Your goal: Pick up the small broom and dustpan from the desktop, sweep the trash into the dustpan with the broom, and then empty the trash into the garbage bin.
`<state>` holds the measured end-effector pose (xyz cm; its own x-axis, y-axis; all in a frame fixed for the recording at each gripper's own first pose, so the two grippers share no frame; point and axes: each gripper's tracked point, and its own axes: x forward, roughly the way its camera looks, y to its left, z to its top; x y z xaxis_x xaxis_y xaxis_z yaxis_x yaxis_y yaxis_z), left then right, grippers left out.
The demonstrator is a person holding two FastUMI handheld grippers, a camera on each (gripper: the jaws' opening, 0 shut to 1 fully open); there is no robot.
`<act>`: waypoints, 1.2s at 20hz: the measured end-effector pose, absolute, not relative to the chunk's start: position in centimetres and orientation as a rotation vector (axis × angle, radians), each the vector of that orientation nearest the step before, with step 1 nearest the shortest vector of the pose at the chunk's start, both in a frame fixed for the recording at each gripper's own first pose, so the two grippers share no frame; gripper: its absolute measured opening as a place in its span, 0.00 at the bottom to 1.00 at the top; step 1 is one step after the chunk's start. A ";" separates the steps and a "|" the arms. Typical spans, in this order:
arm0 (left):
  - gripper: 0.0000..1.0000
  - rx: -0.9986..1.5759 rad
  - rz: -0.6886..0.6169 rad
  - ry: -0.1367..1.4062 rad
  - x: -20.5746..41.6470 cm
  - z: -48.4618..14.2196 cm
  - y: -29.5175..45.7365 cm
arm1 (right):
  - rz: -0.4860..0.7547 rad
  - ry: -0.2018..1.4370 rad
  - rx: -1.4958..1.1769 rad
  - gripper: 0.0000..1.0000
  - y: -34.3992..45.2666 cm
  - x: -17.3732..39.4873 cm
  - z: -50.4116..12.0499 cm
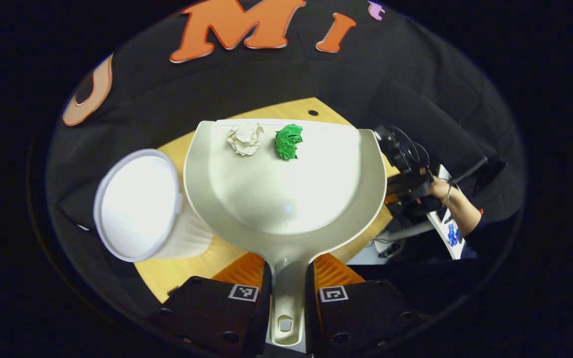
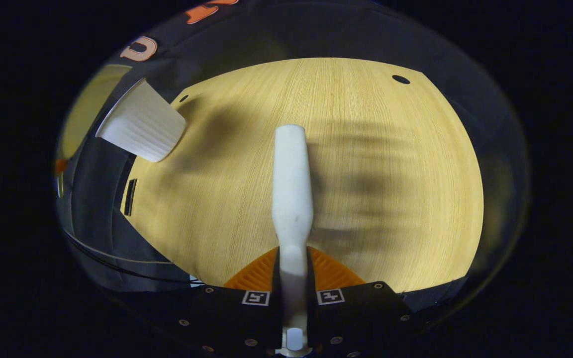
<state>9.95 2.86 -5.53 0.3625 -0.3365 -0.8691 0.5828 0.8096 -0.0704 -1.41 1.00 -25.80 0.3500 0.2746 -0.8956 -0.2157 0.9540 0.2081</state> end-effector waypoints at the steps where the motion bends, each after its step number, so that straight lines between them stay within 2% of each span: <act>1: 0.30 0.260 -0.556 1.033 10.7 -4.3 3.3 | 0.331 1.165 0.065 0.20 1.5 -1.3 -25.8; 7: 0.30 0.407 -0.272 1.043 15.4 -1.6 12.7 | 0.378 1.138 0.100 0.20 2.9 -1.7 -25.8; 10: 0.30 0.470 -0.154 1.137 16.0 -2.8 16.1 | 0.381 1.139 0.103 0.20 2.5 -1.6 -25.9; 12: 0.30 0.538 -0.094 1.187 16.1 -3.1 15.9 | 0.380 1.137 0.106 0.20 2.5 -1.4 -25.9; 17: 0.30 0.844 -0.073 1.256 17.3 -0.5 17.1 | 0.375 1.152 0.100 0.20 2.6 -1.2 -26.5; 24: 0.30 0.984 -0.011 1.335 18.8 -0.9 19.0 | 0.354 1.147 0.120 0.20 2.1 -0.9 -26.5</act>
